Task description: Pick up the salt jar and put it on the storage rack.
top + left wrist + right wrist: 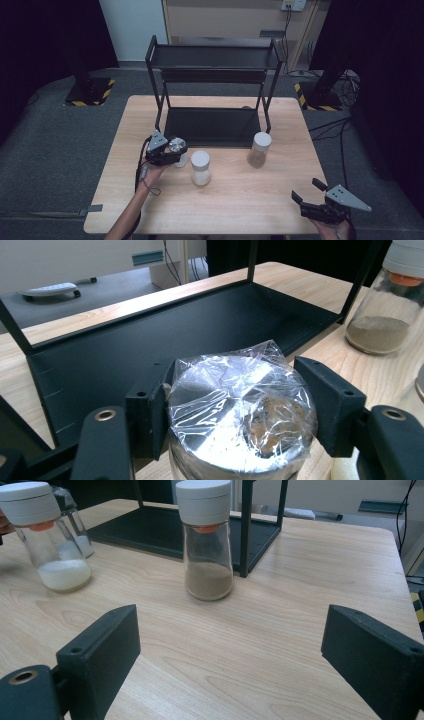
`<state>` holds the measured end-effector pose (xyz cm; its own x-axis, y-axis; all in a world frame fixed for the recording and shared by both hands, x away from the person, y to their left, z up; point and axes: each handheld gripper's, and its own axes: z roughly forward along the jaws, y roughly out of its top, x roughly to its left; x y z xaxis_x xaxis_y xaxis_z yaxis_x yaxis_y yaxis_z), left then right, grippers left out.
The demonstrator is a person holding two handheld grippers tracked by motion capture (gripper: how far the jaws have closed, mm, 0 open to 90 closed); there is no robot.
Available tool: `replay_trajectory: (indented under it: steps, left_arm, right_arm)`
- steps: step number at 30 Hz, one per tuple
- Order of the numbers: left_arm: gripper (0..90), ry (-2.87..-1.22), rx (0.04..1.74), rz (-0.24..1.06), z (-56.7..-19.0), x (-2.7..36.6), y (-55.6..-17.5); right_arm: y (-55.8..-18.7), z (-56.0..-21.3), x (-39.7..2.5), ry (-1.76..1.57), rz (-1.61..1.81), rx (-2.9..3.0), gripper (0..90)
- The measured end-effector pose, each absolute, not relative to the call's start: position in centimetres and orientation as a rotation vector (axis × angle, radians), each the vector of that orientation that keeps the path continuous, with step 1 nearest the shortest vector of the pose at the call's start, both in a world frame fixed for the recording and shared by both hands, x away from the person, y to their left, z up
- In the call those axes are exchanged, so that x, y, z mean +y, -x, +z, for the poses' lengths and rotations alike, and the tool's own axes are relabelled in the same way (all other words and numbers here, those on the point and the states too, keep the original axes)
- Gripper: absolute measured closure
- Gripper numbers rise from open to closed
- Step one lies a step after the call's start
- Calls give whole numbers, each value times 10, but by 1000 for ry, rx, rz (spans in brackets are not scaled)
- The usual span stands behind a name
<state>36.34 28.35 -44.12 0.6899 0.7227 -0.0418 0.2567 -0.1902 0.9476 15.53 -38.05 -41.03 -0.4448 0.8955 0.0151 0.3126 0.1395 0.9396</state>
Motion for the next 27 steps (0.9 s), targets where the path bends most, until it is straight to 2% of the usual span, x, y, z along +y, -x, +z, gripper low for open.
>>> replay_trajectory:
  steps: [10,27]
  left_arm:
    - [348,-1728,808,477,-434,287,-363]
    - [349,-1757,747,520,-391,277,-364]
  right_arm:
    - [-155,-410,-381,-1157,1305,1845,87]
    - [-155,-410,-381,-1157,1306,1845,87]
